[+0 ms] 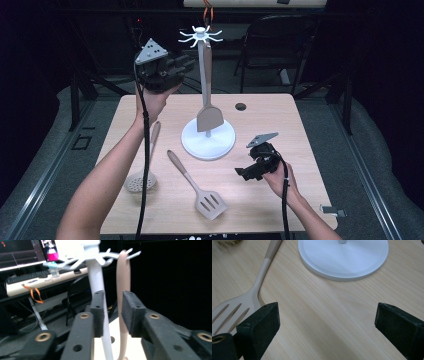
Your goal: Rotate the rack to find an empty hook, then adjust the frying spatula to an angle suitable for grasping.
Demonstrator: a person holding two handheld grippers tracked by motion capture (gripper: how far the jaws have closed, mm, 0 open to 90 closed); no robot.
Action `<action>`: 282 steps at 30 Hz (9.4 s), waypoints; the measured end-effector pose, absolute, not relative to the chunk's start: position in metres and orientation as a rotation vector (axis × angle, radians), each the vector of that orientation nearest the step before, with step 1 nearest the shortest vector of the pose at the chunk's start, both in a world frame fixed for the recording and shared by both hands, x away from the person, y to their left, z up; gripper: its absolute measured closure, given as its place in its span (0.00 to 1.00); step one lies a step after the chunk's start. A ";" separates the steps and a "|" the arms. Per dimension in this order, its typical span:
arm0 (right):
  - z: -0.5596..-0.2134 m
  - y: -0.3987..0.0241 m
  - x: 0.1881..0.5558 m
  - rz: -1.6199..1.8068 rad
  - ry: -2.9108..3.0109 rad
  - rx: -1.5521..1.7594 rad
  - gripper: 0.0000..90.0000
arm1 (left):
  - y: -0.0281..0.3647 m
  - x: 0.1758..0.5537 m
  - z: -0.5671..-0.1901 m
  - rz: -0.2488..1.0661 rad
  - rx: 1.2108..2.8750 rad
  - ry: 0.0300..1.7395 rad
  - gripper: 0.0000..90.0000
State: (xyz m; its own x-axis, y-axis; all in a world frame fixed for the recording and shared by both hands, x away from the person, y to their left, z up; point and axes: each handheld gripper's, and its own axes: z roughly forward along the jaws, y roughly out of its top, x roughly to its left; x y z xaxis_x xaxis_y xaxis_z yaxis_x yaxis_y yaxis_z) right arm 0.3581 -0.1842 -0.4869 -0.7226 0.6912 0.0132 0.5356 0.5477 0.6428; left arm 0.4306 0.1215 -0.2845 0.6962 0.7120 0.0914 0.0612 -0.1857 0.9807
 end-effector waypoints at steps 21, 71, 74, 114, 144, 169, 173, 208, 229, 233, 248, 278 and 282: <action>-0.487 -0.185 0.357 0.922 2.540 1.029 0.07 | 0.108 0.435 -0.267 0.740 1.662 0.669 1.00; -0.487 -0.184 0.357 0.903 2.553 1.015 0.08 | 0.139 0.445 -0.266 0.713 1.629 0.776 0.76; -0.487 -0.183 0.356 0.907 2.552 1.010 0.08 | 0.145 0.441 -0.269 0.699 1.640 0.792 0.61; -0.494 -0.172 0.355 0.897 2.592 1.008 0.08 | 0.177 0.375 -0.438 0.373 1.907 0.970 0.06; -0.504 -0.099 0.302 0.906 2.847 0.659 1.00 | 0.171 0.364 -0.496 0.298 2.014 1.128 0.04; -0.551 -0.070 0.294 0.657 3.057 0.714 1.00 | 0.151 0.362 -0.526 0.185 2.106 1.227 0.07; -0.551 -0.071 0.295 0.660 3.063 0.704 1.00 | 0.150 0.364 -0.532 0.160 2.098 1.253 0.08; -0.551 -0.070 0.296 0.648 3.077 0.684 1.00 | 0.141 0.381 -0.561 0.059 2.008 1.361 0.52; -0.542 -0.075 0.300 0.713 3.128 0.719 0.85 | 0.142 0.361 -0.527 0.083 1.878 1.172 0.67; -0.535 -0.076 0.301 0.765 3.064 0.715 0.80 | 0.140 0.356 -0.521 0.102 1.862 1.144 0.69; -0.513 -0.067 0.314 1.028 2.714 0.859 0.70 | 0.132 0.341 -0.504 0.113 1.818 1.055 0.75; -0.509 -0.081 0.317 1.230 2.657 0.987 0.85 | 0.123 0.325 -0.496 0.059 1.730 0.896 0.83; -0.504 -0.082 0.314 1.238 2.632 0.945 0.83 | 0.121 0.325 -0.490 0.040 1.722 0.851 0.85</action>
